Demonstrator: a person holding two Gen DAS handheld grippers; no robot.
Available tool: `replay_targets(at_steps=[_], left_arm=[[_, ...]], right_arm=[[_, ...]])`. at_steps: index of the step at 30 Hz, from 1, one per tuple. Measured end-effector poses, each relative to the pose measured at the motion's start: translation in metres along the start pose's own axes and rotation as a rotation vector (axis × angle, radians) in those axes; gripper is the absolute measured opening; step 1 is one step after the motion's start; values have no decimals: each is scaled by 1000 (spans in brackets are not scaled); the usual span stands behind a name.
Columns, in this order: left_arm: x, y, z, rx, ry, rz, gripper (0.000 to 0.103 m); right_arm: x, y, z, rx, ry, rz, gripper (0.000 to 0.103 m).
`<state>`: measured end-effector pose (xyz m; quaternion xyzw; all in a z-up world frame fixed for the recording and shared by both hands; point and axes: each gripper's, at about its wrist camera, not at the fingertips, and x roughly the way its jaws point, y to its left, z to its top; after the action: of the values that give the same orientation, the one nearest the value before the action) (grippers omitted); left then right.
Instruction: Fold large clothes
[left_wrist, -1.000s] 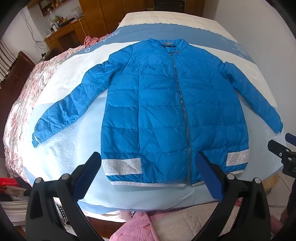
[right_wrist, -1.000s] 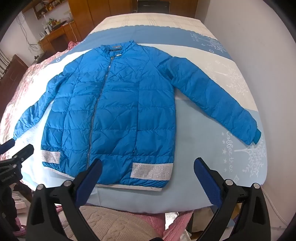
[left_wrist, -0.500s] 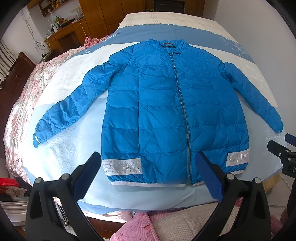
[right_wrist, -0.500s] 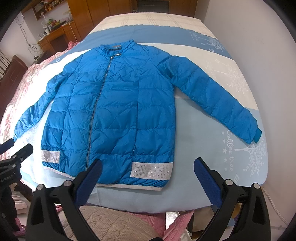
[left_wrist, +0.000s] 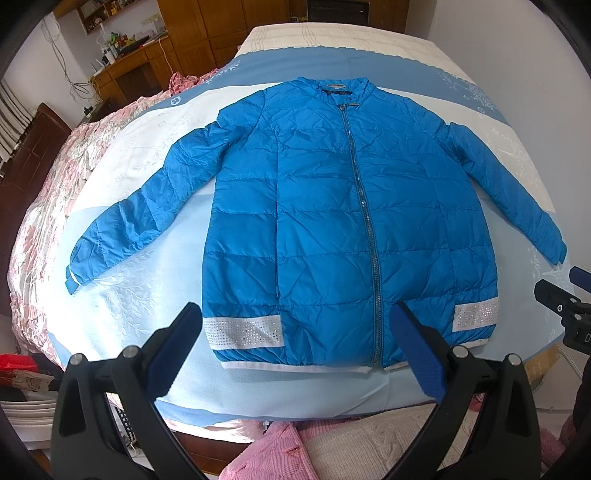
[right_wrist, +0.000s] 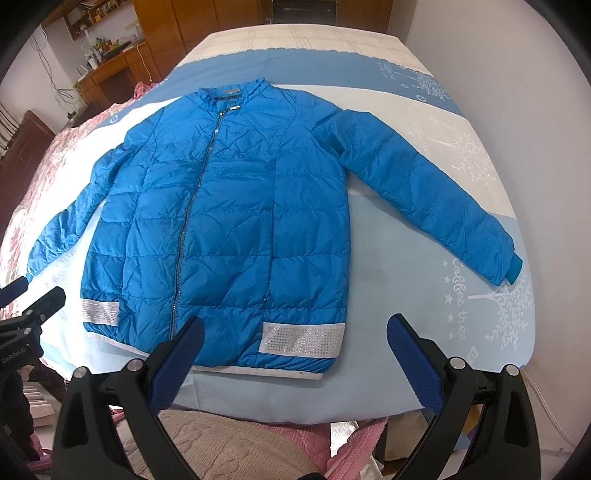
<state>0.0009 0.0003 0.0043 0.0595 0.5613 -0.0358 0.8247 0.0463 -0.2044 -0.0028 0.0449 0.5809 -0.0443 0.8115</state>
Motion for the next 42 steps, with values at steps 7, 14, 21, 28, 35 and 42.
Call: replay_targets(at_steps=[7, 14, 21, 28, 35, 42], left_arm=[[0, 0, 0, 3, 1, -2, 100], [0, 0, 0, 2, 1, 0, 100], [0, 0, 0, 1, 1, 0, 100], [0, 0, 0, 1, 1, 1, 100], [0, 0, 0, 2, 0, 2, 100], [-1, 0, 0, 4, 0, 2, 100]], right_arm=[[0, 0, -1, 0, 0, 0, 99], [1, 0, -1, 0, 1, 1, 99], [1, 0, -1, 0, 1, 1, 99], [2, 0, -1, 1, 2, 0, 99], [2, 0, 0, 0, 2, 1, 99], [-1, -1, 2, 1, 3, 1, 99]])
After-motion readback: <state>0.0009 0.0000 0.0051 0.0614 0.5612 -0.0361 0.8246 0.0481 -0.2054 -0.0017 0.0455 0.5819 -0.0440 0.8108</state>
